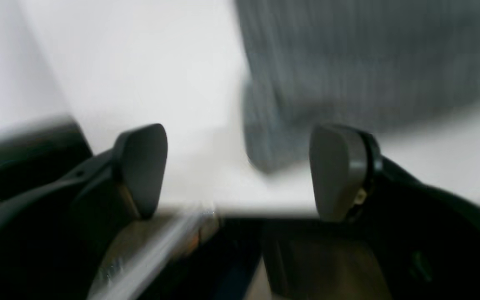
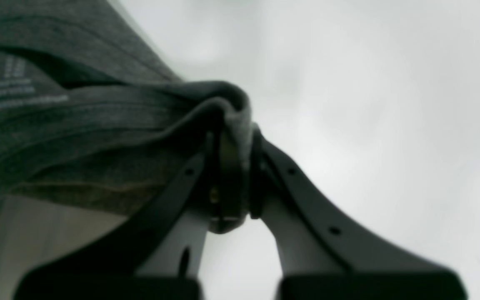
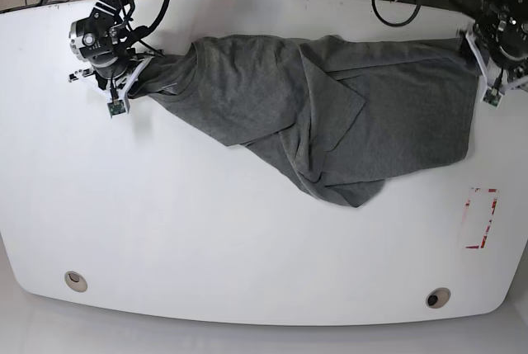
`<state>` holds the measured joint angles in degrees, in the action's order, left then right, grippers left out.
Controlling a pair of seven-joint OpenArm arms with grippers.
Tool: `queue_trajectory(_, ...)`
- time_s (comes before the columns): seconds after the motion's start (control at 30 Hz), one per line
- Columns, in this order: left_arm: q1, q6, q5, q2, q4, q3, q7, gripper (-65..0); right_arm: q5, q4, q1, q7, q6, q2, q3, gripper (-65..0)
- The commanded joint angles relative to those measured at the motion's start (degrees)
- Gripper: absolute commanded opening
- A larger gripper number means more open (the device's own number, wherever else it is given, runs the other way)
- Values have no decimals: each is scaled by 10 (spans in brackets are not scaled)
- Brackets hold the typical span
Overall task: Layout the t-shirt on the table in an organized manner, then fold the t-shirt properly
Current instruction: 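Hold the shirt taut with both grippers at its two ends, then regrasp the shirt edge lower with the left gripper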
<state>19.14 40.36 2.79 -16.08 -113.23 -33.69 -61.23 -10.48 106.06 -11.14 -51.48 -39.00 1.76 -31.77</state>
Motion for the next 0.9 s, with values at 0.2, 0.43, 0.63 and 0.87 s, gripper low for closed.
queue_trajectory(0.2, -155, -4, -7, 8, 36, -3, -2, -162, 0, 10, 10, 7, 3, -5, 0, -648)
queue_trajectory(0.43, -267, -4, -7, -5, 180, -4, -11, -164, 1, 9, 12, 7, 3, -5, 0, -648)
queue_trajectory(0.63, -327, -4, -6, -13, 286, -5, -5, -164, 1, 9, 19, 7, 3, -5, 0, -648)
queue_trajectory(0.87, -350, -4, -6, -17, 367, 17, 39, -164, 1, 9, 21, 7, 3, -5, 0, -648)
